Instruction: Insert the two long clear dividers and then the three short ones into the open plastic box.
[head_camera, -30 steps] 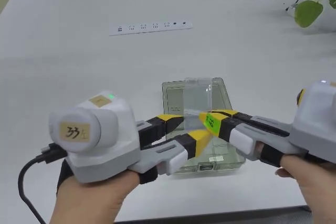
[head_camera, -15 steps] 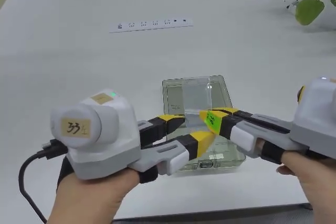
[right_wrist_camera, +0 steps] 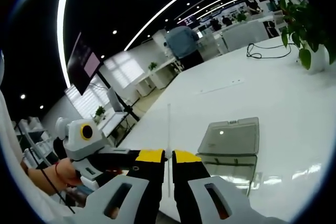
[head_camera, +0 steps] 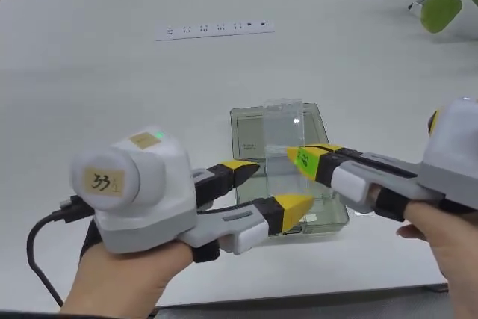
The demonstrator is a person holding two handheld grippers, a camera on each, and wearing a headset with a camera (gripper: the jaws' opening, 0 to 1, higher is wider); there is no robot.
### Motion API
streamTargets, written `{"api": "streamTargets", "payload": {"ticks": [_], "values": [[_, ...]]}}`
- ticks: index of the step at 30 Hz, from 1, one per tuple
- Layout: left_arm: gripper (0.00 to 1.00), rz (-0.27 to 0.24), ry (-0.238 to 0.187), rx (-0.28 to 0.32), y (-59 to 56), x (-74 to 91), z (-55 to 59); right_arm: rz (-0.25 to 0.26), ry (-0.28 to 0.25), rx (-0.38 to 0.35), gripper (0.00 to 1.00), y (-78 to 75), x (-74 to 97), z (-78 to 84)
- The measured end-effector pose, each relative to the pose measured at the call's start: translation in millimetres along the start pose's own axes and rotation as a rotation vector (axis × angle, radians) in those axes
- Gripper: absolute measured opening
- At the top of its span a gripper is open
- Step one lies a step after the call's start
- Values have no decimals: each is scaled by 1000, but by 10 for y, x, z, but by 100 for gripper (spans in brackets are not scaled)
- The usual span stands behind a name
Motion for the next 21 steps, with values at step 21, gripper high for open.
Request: {"api": "streamTargets", "payload": {"ticks": [21], "values": [[91,43,22,-234,286,312,174,248,172,-23,6,-385,-31,-38]]}}
Point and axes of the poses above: the centre of the closed fingertips' face, and the gripper's own axes: x roughly backward along the fingers, y roughly to its left, z roughly out of its underside, the point moved 10 cm from there along x, roughly backward along the fingers, and after that the axes turned 1 degree about x, right-handed, at the moved point
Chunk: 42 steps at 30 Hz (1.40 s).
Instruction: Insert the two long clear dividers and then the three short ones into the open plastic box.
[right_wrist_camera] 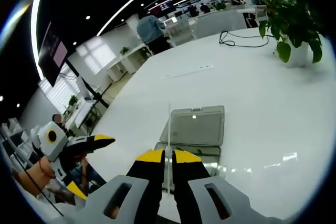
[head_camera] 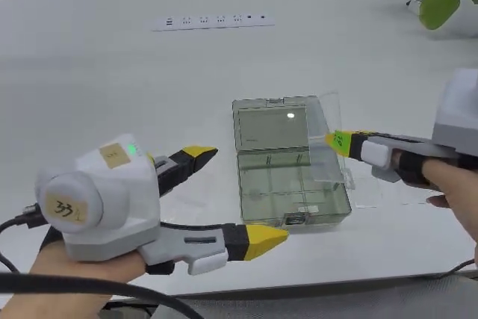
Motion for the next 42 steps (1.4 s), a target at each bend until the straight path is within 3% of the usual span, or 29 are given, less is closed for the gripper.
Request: {"api": "streamTargets", "payload": {"ticks": [9,12,14,17,22,28,33,42], "values": [[100,44,-1,-46,74,8,94,98,142,12,6,-40,-119,42],[100,58,0,-46,93,9,129,128,170,-17,6,-142,-205,41],[100,64,11,-53,99,2,154,138,190,-66,6,-165,-229,50],[100,74,18,-55,120,-7,189,157,225,-82,6,-184,-274,73],[100,88,12,-47,127,-27,209,165,273,-120,6,-190,-340,125],[100,100,9,-42,133,-50,219,181,316,-148,6,-303,-447,193],[100,106,4,-37,137,-71,237,185,354,-150,6,-247,-465,242],[100,105,2,-17,133,-81,267,195,378,-161,6,-332,-536,326]]}}
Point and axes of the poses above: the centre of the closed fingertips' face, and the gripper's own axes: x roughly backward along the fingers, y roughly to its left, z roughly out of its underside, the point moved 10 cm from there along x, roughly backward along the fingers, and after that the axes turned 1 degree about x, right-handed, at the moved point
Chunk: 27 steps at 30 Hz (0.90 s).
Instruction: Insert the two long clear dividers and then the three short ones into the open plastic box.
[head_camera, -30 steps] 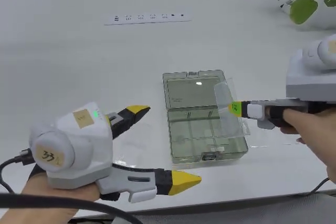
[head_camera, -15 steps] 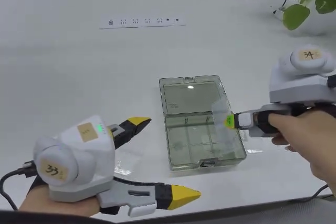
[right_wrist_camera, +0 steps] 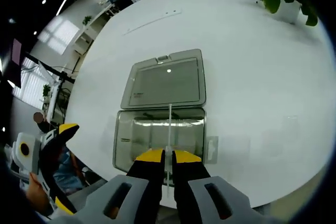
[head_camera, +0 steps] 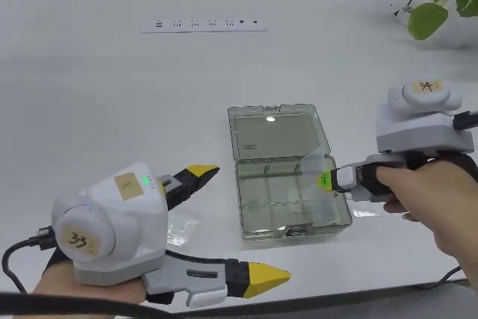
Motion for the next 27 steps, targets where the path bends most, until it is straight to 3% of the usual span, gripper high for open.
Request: {"api": "streamTargets", "payload": {"ticks": [27], "values": [[98,12,-7,21,-29,-53,-17,8,7,-2,6,-4,-53,-15]]}}
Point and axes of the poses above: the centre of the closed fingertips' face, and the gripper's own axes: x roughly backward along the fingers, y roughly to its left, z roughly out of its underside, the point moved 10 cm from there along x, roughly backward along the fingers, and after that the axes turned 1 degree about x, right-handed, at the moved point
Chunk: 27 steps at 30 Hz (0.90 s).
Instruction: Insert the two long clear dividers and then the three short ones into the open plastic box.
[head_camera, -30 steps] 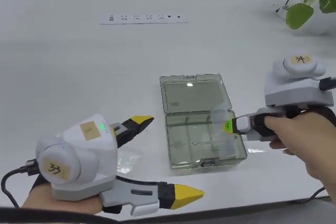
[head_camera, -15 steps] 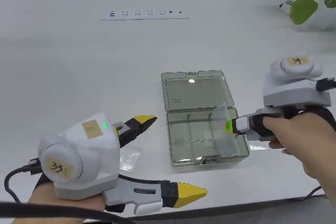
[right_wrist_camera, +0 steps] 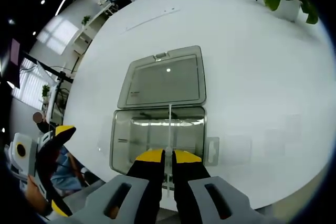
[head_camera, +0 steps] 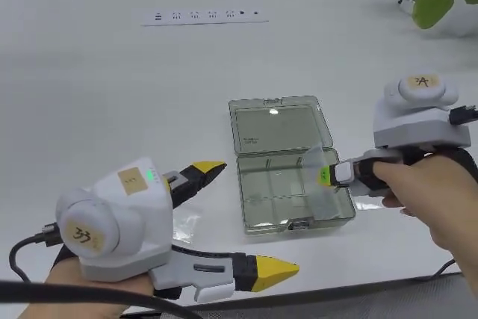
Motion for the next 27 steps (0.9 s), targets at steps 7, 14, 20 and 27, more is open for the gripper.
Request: {"api": "streamTargets", "payload": {"ticks": [7,14,20,27], "values": [[98,0,1,5,3,-1,4,-6,-1,-5,6,34,40,-15],[97,3,-2,7,-2,-18,-6,-10,4,-4,6,37,32,-41],[97,1,3,9,7,-18,2,-7,6,4,6,56,36,-9],[97,-1,3,11,6,-18,1,-10,4,10,6,52,17,1]]}}
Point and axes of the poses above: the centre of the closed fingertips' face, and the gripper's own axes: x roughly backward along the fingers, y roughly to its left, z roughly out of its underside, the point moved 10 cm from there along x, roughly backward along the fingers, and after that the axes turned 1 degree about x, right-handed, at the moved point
